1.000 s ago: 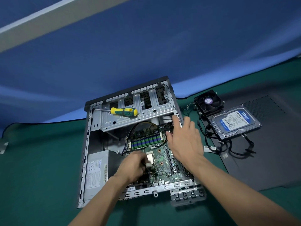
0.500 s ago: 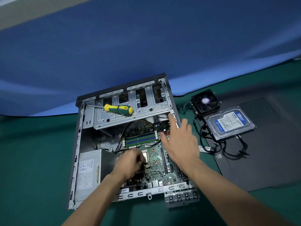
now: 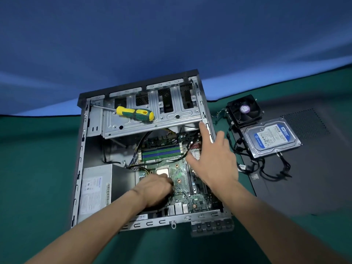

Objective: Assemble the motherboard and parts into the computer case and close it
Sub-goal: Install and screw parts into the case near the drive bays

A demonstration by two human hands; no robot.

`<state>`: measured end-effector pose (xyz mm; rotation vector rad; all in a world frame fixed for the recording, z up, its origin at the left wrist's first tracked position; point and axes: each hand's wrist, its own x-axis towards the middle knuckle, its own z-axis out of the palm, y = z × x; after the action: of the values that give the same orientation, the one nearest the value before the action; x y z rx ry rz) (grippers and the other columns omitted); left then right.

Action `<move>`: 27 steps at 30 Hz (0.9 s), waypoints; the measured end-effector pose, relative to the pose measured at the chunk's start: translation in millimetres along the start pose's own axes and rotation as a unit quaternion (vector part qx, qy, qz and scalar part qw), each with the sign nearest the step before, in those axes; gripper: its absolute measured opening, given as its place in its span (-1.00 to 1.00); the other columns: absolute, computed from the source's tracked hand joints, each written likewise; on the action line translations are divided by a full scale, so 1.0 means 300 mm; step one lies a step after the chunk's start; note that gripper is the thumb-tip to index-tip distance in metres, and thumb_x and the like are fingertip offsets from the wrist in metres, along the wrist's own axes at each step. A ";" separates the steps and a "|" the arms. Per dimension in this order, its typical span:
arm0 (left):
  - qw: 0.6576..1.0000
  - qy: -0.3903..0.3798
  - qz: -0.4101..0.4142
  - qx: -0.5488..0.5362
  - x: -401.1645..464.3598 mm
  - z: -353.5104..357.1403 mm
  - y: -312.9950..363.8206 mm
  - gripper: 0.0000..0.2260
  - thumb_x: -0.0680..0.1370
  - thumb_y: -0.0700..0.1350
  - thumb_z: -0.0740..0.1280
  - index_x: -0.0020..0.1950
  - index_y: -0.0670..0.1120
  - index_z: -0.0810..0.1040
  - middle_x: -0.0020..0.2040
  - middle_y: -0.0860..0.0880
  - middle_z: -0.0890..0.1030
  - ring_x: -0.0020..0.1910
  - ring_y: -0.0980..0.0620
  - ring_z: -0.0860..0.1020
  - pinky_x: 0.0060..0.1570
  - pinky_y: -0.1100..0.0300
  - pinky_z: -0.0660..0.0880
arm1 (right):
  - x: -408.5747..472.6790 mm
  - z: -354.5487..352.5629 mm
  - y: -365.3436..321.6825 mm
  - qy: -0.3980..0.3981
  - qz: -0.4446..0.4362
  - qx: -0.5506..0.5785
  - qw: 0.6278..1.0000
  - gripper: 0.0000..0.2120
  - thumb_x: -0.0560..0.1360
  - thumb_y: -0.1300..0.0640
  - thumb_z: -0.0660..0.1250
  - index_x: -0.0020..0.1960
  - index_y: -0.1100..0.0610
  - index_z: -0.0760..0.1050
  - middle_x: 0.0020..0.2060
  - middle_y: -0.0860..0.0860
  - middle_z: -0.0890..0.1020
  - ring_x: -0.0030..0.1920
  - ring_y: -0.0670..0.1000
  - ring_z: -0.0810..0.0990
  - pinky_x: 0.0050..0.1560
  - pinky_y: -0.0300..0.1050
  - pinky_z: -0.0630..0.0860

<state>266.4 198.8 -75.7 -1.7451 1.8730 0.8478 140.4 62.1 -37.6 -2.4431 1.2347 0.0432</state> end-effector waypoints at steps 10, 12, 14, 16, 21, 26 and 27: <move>0.999 -0.037 0.022 -0.029 -0.072 -0.020 -0.065 -0.84 0.50 -0.23 0.25 -0.01 -0.15 0.60 0.09 -0.07 0.58 0.17 -0.01 0.49 0.18 0.08 0.45 | -0.005 -0.003 -0.009 0.008 0.017 -0.033 0.999 -0.25 0.50 -0.20 0.18 0.51 -0.08 -0.17 0.21 0.18 0.29 0.03 0.14 0.46 -0.24 -0.09 0.35; 0.999 -0.006 0.021 -0.028 -0.074 -0.024 -0.069 -0.85 0.52 -0.20 0.27 0.01 -0.12 0.61 0.06 -0.04 0.58 0.10 0.00 0.51 0.13 0.15 0.45 | -0.005 -0.006 -0.012 0.006 0.024 -0.038 0.999 -0.26 0.51 -0.18 0.19 0.51 -0.09 -0.16 0.21 0.17 0.29 -0.05 0.11 0.45 -0.27 -0.09 0.35; 0.999 0.011 -0.001 -0.039 -0.066 -0.027 -0.076 -0.87 0.54 -0.16 0.29 0.02 -0.13 0.60 0.00 -0.06 0.59 0.03 -0.02 0.54 0.05 0.18 0.43 | -0.006 -0.003 -0.013 0.006 0.030 -0.047 0.998 -0.27 0.51 -0.17 0.19 0.50 -0.09 -0.16 0.20 0.16 0.29 -0.15 0.08 0.39 -0.30 -0.10 0.32; 0.996 -0.007 -0.046 -0.079 -0.055 -0.040 -0.091 -0.88 0.52 -0.16 0.32 -0.02 -0.17 0.60 -0.11 -0.08 0.58 -0.09 -0.05 0.56 -0.07 0.14 0.46 | -0.005 0.002 -0.013 0.009 0.033 -0.061 0.998 -0.28 0.51 -0.18 0.18 0.50 -0.10 -0.16 0.18 0.15 0.31 -0.20 0.06 0.35 -0.36 -0.12 0.27; 0.962 -0.076 -0.092 -0.245 -0.050 -0.049 -0.157 -0.90 0.53 -0.16 0.36 -0.13 -0.12 0.67 -0.13 0.00 0.66 -0.23 0.14 0.52 -0.11 0.21 0.47 | 0.001 0.007 -0.012 -0.004 0.044 -0.072 0.996 -0.27 0.49 -0.19 0.20 0.49 -0.11 -0.16 0.13 0.14 0.30 -0.29 0.06 0.38 -0.51 -0.17 0.10; 0.920 -0.057 -0.104 -0.373 -0.040 -0.044 -0.177 -0.63 0.52 -0.17 0.39 -0.51 -0.02 0.53 -0.29 0.03 0.64 -0.07 0.06 0.63 -0.16 0.23 0.45 | 0.003 0.005 -0.015 -0.014 0.056 -0.074 0.996 -0.29 0.49 -0.18 0.19 0.47 -0.14 -0.16 0.19 0.14 0.31 -0.29 0.06 0.36 -0.52 -0.19 0.07; 0.912 -0.055 -0.111 -0.391 -0.034 -0.041 -0.176 -0.60 0.51 -0.17 0.41 -0.54 -0.03 0.49 -0.35 0.00 0.62 -0.13 0.03 0.64 -0.22 0.23 0.44 | 0.003 0.005 -0.016 -0.017 0.058 -0.075 0.995 -0.29 0.49 -0.18 0.19 0.47 -0.14 -0.17 0.20 0.14 0.31 -0.30 0.05 0.36 -0.53 -0.20 0.07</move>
<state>320.9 196.8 -67.1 -2.2262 1.2847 1.7152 144.8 64.4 -37.5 -2.4808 1.4033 0.2163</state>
